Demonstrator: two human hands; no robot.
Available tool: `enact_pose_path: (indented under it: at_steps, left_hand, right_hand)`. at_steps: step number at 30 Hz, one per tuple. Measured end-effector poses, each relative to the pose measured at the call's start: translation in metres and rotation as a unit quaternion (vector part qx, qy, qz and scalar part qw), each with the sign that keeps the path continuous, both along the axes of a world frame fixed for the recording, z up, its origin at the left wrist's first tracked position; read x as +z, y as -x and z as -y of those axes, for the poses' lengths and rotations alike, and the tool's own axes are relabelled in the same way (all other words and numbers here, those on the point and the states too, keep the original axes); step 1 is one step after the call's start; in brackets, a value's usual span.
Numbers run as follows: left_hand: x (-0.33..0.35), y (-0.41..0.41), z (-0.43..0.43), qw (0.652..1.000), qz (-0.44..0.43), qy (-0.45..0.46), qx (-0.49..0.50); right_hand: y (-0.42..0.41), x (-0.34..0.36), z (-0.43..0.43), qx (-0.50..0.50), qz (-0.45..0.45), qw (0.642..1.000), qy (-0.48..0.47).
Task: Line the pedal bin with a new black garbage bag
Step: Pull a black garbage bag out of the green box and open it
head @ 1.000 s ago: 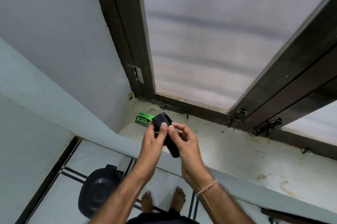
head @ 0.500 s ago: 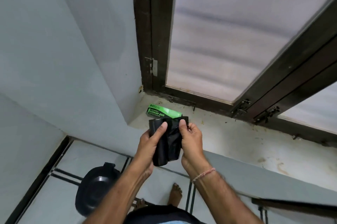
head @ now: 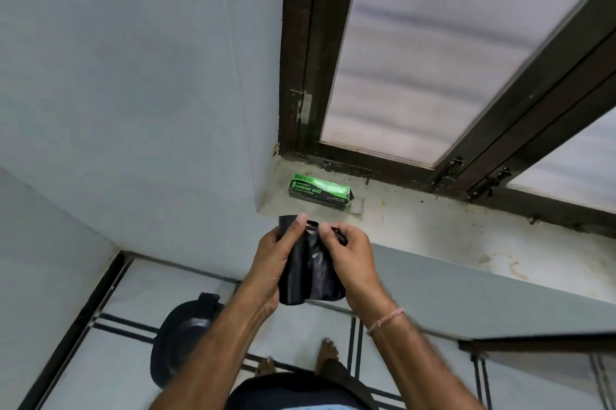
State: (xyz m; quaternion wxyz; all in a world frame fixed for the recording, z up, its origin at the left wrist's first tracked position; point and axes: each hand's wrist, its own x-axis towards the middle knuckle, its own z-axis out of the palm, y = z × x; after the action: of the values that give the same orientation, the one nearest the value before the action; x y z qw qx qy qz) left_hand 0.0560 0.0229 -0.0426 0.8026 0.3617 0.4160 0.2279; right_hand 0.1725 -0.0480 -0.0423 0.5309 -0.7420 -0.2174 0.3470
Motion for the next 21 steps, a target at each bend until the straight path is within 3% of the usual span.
enact_pose_path:
  at_steps: [8,12,18,21]
  left_hand:
    - [0.006,0.008,-0.005,1.0,-0.012,0.004,0.014]
    - [0.003,0.011,-0.005,1.0,-0.01,-0.001,0.011]
    - [0.0,0.017,-0.007,1.0,-0.017,0.011,0.01]
    - [-0.002,0.018,-0.007,1.0,-0.01,0.009,0.006]
  right_hand:
    - [0.002,0.018,-0.006,-0.04,-0.123,0.99,-0.059]
    - [0.011,0.019,-0.002,0.06,-0.05,0.997,-0.015]
    - [0.01,0.014,-0.001,-0.058,-0.127,0.989,-0.037]
    - [0.01,0.015,-0.001,-0.062,-0.153,0.984,-0.07]
